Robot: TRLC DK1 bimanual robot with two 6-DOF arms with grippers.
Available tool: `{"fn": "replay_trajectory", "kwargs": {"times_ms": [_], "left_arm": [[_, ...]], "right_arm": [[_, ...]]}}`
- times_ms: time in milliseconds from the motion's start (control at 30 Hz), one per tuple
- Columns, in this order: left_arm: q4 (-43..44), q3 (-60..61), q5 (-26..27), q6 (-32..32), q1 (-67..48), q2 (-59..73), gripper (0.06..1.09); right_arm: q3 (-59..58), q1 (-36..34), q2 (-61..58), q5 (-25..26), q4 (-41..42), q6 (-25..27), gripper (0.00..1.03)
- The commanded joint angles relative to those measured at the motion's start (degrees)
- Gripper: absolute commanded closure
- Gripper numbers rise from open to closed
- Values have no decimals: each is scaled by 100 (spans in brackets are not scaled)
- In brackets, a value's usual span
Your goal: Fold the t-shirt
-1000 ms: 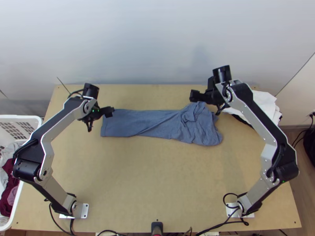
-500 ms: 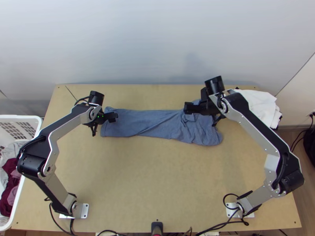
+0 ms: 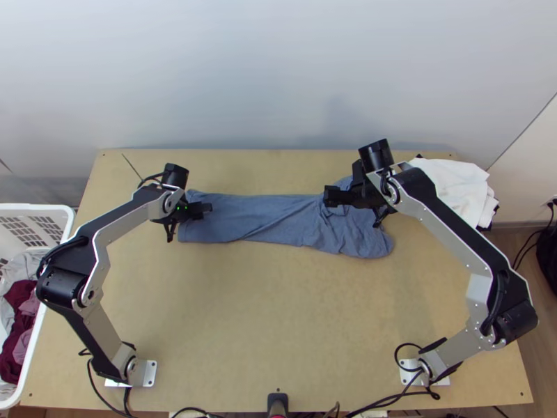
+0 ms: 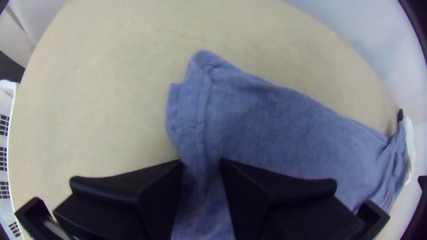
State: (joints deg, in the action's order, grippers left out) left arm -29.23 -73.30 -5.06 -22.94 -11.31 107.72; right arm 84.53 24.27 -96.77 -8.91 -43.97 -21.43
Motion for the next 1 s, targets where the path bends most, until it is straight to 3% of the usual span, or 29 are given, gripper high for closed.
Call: {"fn": "replay_trajectory", "kwargs": {"times_ms": [0, 67, 567, 967], "left_arm": [[225, 88, 23, 0, -108, -111, 93], [243, 96, 14, 9, -126, -129, 105], [164, -9, 49, 9, -117, -770, 105], [-162, -1081, 84, -97, -521, -805, 105]], "right_arm": [[-77, 7, -61, 3, 11, -10, 3], [-156, 7, -70, 3, 11, -10, 3], [72, 710, -817, 3, 354, -204, 3], [143, 965, -1731, -50, 591, -300, 3]]}}
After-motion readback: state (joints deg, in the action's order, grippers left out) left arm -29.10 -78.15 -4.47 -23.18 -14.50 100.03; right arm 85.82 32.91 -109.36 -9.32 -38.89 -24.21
